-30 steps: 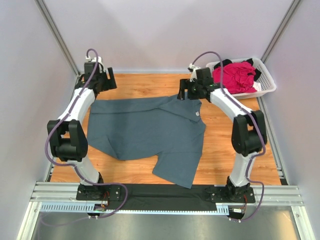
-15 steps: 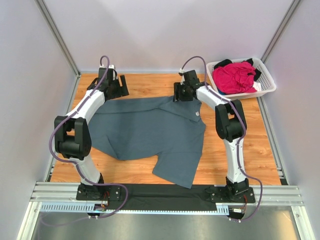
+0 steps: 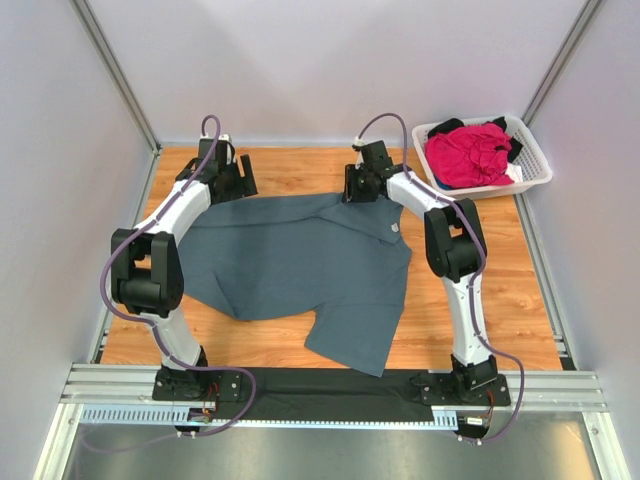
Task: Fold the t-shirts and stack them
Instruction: Fold the tshirt
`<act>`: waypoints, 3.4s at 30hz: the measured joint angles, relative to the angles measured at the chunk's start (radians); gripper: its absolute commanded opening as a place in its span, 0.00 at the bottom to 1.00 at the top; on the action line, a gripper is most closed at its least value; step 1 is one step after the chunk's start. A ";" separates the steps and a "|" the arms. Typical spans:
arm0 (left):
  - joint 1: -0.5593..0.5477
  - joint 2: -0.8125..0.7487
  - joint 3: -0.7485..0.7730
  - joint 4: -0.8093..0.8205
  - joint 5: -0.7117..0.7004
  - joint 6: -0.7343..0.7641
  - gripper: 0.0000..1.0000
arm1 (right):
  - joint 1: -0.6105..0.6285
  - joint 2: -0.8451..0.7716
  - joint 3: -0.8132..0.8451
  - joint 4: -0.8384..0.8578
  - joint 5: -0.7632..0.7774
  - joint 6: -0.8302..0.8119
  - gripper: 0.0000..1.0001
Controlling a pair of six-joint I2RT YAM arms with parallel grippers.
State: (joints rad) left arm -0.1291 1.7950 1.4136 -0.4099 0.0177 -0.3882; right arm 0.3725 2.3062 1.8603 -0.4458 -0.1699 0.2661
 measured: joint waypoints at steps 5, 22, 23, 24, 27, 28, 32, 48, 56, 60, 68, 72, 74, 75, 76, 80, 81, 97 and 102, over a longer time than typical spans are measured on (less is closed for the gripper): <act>0.000 0.010 0.000 -0.002 0.000 0.000 0.84 | 0.006 0.031 0.015 -0.005 0.000 0.000 0.23; 0.000 0.041 0.010 -0.021 0.001 -0.005 0.84 | 0.014 -0.021 -0.024 -0.035 -0.001 -0.008 0.00; 0.000 0.048 0.015 -0.022 0.001 -0.008 0.84 | 0.017 -0.039 -0.037 -0.034 -0.004 -0.008 0.00; 0.000 0.055 0.020 -0.021 0.002 -0.009 0.84 | 0.019 -0.054 -0.050 -0.035 -0.006 -0.008 0.00; 0.000 0.074 0.032 -0.021 0.005 -0.013 0.83 | 0.030 -0.111 -0.092 -0.036 -0.018 -0.008 0.00; 0.000 0.080 0.034 -0.021 0.005 -0.014 0.83 | 0.034 -0.122 -0.100 -0.037 -0.022 -0.008 0.00; 0.000 0.103 0.039 -0.020 0.008 -0.023 0.82 | 0.052 -0.159 -0.121 -0.041 -0.040 -0.008 0.00; 0.000 0.152 0.041 -0.020 0.008 -0.030 0.82 | 0.153 -0.214 -0.226 -0.136 -0.098 0.016 0.00; 0.000 0.153 0.044 -0.021 0.012 -0.029 0.82 | 0.185 -0.249 -0.237 -0.195 -0.161 -0.042 0.51; 0.000 0.153 0.045 -0.021 0.024 -0.027 0.82 | 0.190 -0.260 -0.289 -0.232 -0.170 -0.071 0.62; -0.042 0.153 0.072 -0.037 0.080 -0.030 0.82 | 0.101 -0.364 -0.292 -0.271 -0.066 0.032 0.60; -0.123 0.153 0.116 -0.039 0.114 -0.038 0.81 | -0.026 -0.433 -0.293 -0.255 0.017 0.111 0.49; -0.184 0.156 0.148 -0.037 0.131 -0.039 0.80 | -0.079 -0.452 -0.300 -0.237 0.078 0.143 0.48; -0.216 0.160 0.169 -0.037 0.138 -0.041 0.80 | -0.093 -0.454 -0.303 -0.235 0.104 0.155 0.48; -0.243 0.166 0.188 -0.034 0.144 -0.042 0.80 | -0.098 -0.452 -0.306 -0.234 0.129 0.164 0.47; -0.356 0.209 0.259 -0.028 0.159 -0.041 0.80 | -0.084 -0.408 -0.309 -0.236 0.175 0.187 0.43; -0.380 0.222 0.269 -0.027 0.161 -0.040 0.80 | -0.081 -0.391 -0.311 -0.236 0.180 0.191 0.42; -0.473 0.362 0.277 0.032 0.248 0.089 0.77 | -0.075 -0.264 -0.365 -0.215 0.151 0.227 0.14; -0.472 0.365 0.277 0.034 0.259 0.092 0.77 | -0.075 -0.260 -0.381 -0.216 0.147 0.220 0.00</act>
State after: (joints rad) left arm -0.6006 2.1601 1.6901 -0.3763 0.2771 -0.2966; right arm 0.2977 2.0460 1.4796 -0.6617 -0.0231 0.4862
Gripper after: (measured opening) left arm 0.767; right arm 0.018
